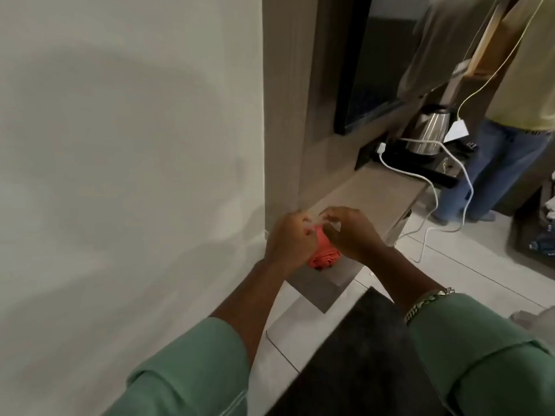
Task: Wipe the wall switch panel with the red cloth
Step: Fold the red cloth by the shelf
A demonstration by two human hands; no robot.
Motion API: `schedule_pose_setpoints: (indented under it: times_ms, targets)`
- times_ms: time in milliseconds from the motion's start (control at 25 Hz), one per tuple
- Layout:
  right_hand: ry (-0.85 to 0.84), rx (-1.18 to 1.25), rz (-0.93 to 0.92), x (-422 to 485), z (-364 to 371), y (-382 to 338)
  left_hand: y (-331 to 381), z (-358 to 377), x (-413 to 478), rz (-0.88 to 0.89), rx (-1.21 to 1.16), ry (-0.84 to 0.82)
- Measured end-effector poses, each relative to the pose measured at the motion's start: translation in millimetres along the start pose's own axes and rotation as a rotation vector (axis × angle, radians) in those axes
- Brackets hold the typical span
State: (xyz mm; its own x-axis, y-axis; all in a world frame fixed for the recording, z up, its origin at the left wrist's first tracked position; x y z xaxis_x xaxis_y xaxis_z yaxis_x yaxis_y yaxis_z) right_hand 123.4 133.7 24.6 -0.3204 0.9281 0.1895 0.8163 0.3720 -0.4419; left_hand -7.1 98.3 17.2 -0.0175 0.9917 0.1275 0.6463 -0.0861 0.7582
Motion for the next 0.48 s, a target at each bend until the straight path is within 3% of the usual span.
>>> schedule_pose_setpoints:
  times_ms: [160,240,480]
  targets:
    - [-0.224,-0.109,0.061,13,71,55,-68,58,13,-0.232,-0.081,-0.053]
    - [-0.267,-0.03,0.118,20,95,78,-93,82,17,-0.342,-0.182,-0.075]
    - [-0.171,0.09,0.097,26,116,95,-128,108,18,-0.647,-0.697,0.046]
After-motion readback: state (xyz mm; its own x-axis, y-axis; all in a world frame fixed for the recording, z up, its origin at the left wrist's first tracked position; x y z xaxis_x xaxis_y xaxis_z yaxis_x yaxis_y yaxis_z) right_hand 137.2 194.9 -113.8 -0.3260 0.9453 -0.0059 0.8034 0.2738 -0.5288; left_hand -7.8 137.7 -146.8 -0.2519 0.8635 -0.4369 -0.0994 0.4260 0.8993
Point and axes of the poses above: each hand's wrist, its own x-axis towards the middle knuckle, its own z-axis out of the palm, y = z × x, the point moved 10 cm from there along x, towards the middle knuckle, and after that the axes turned 4 degrees about -y, right-handed, at the moved point
